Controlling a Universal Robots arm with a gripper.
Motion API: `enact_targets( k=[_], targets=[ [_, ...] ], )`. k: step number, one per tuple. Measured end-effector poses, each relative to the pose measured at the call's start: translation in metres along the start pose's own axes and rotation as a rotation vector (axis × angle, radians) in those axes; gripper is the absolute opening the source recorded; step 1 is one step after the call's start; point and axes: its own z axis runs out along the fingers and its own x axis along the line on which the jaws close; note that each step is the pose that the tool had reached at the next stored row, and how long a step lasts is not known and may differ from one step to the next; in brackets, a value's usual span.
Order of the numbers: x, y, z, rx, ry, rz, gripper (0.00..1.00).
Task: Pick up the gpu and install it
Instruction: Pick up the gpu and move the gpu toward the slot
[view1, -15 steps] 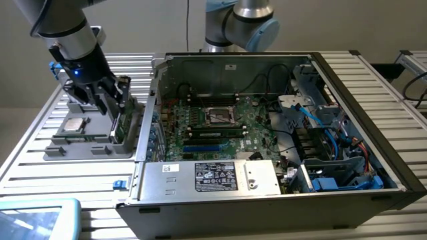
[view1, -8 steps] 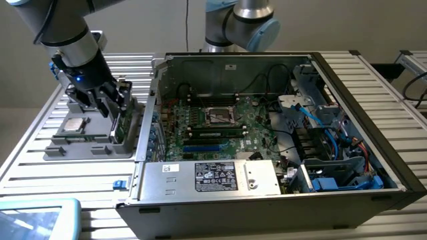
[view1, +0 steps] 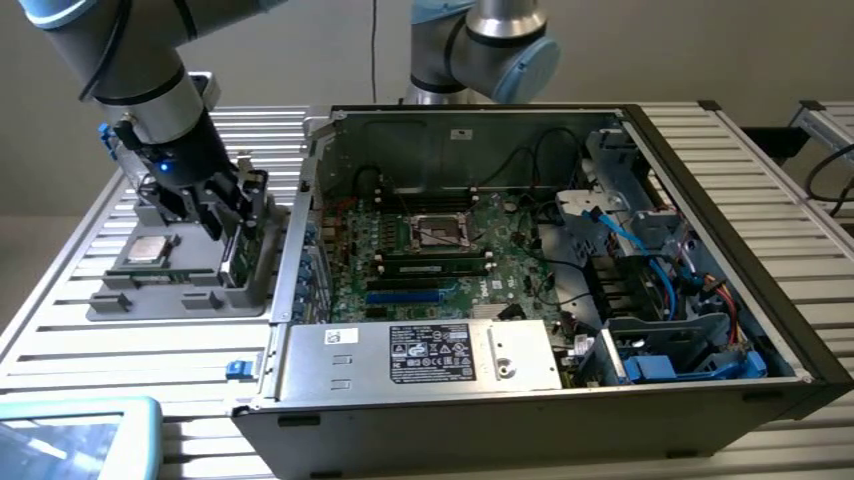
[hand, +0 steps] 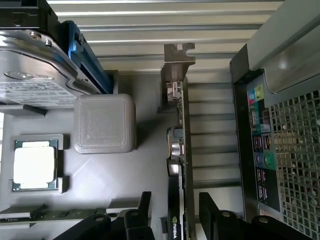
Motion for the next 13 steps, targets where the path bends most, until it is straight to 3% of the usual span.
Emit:
enact_targets(
  k=[10,13],
  targets=[
    [0.001,0.0022,0.014,0.004,-0.0027,0.025,0.5],
    [0.001,0.0022,0.0141,0.0044,0.0025,0.027,0.5]
  ],
)
